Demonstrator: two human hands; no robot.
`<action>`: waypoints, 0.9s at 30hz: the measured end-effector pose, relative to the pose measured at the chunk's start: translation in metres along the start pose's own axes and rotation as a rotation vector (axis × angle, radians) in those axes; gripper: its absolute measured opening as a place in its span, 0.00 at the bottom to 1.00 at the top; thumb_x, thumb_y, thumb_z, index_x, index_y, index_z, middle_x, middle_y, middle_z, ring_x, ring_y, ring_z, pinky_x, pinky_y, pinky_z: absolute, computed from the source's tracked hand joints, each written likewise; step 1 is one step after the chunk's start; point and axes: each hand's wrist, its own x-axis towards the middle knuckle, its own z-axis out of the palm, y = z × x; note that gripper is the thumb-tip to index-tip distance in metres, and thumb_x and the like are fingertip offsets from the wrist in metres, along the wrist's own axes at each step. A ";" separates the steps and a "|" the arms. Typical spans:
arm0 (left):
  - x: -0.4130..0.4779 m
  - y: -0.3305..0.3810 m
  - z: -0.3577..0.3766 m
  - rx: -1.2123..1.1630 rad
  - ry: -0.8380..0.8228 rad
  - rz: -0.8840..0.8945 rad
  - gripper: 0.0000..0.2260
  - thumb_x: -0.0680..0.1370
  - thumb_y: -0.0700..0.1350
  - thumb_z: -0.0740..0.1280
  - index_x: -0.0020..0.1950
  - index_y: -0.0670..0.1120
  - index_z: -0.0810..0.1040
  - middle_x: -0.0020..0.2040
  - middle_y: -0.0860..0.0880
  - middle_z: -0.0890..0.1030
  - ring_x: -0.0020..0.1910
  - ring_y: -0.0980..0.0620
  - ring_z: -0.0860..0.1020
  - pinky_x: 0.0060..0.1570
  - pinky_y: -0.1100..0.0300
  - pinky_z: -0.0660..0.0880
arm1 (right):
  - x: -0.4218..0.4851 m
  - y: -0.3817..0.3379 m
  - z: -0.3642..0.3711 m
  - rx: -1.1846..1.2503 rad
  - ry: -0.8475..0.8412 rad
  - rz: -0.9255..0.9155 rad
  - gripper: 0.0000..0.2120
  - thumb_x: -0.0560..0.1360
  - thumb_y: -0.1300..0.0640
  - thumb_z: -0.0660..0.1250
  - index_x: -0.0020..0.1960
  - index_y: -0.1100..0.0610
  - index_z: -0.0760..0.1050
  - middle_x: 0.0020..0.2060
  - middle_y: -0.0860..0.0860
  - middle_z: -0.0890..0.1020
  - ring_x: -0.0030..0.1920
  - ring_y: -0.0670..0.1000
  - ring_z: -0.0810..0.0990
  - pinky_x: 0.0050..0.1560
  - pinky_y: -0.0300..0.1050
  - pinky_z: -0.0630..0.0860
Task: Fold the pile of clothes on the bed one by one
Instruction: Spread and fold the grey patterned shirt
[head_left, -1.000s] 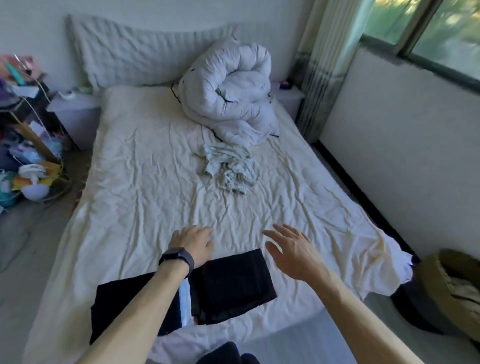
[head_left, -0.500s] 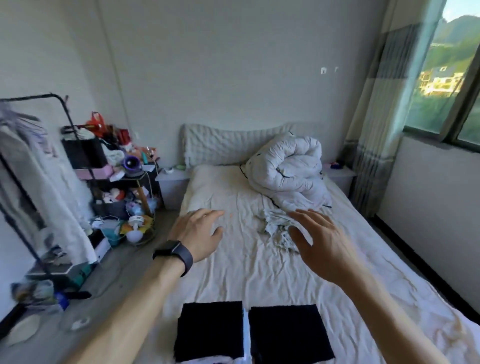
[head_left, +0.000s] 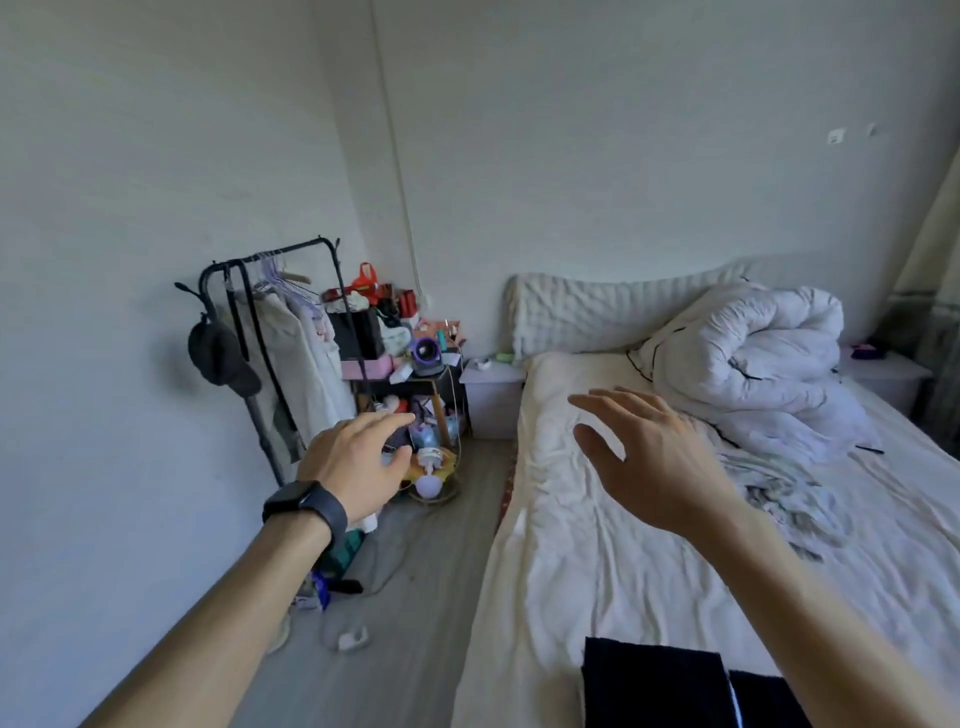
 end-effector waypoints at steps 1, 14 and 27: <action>0.003 -0.022 -0.003 0.014 0.001 -0.001 0.19 0.81 0.55 0.62 0.73 0.60 0.71 0.71 0.55 0.74 0.67 0.50 0.74 0.60 0.56 0.73 | 0.012 -0.015 0.015 0.001 -0.004 0.005 0.21 0.82 0.44 0.58 0.72 0.48 0.75 0.68 0.47 0.78 0.72 0.56 0.72 0.68 0.55 0.71; 0.105 -0.180 -0.007 -0.010 0.045 0.070 0.19 0.81 0.53 0.62 0.72 0.58 0.72 0.69 0.54 0.76 0.66 0.48 0.74 0.63 0.52 0.72 | 0.128 -0.117 0.134 -0.085 -0.051 0.082 0.20 0.84 0.44 0.57 0.74 0.45 0.71 0.72 0.42 0.74 0.77 0.52 0.64 0.74 0.50 0.61; 0.307 -0.251 0.065 -0.003 0.130 0.211 0.24 0.75 0.58 0.57 0.70 0.57 0.76 0.69 0.50 0.76 0.72 0.46 0.69 0.69 0.42 0.68 | 0.280 -0.078 0.240 -0.159 0.106 0.109 0.21 0.81 0.42 0.56 0.70 0.45 0.76 0.69 0.47 0.78 0.74 0.54 0.71 0.71 0.55 0.68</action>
